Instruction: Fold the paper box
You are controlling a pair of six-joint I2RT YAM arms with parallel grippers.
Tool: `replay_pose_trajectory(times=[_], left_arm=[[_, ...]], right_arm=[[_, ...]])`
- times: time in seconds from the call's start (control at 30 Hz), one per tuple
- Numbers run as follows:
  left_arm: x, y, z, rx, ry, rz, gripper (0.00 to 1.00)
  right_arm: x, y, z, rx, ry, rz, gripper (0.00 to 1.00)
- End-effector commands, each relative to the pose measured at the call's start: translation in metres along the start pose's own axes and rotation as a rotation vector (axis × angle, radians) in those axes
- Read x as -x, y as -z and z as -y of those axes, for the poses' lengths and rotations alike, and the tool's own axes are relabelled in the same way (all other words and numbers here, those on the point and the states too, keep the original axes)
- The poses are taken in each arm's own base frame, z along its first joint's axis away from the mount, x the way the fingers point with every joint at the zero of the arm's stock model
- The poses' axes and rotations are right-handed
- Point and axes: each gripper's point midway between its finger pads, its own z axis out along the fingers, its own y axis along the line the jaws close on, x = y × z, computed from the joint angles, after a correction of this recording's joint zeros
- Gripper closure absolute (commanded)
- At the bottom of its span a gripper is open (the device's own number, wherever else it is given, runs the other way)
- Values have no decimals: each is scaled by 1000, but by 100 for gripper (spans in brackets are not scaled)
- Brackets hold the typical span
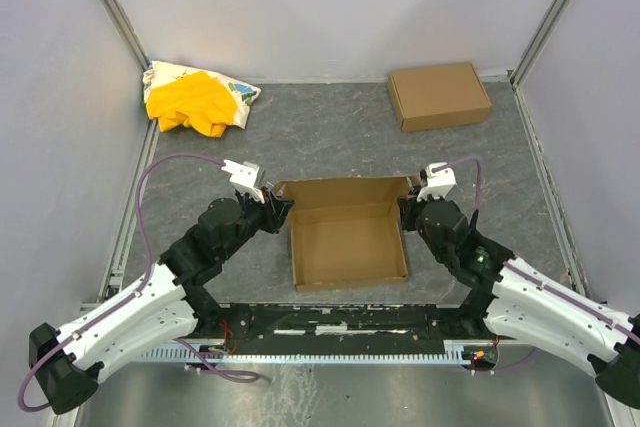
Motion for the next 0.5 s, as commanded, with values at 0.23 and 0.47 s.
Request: replay_pose_trajectory(times=[0.23,0.47], left_arm=[[-14,0,1,-2,-8,-66,72],[-13,0,3,-11,-16,-70,72]], right_arm=[[11,4,-26,75,-44,-36,89],[14,0,-29,73,-26,-43,89]])
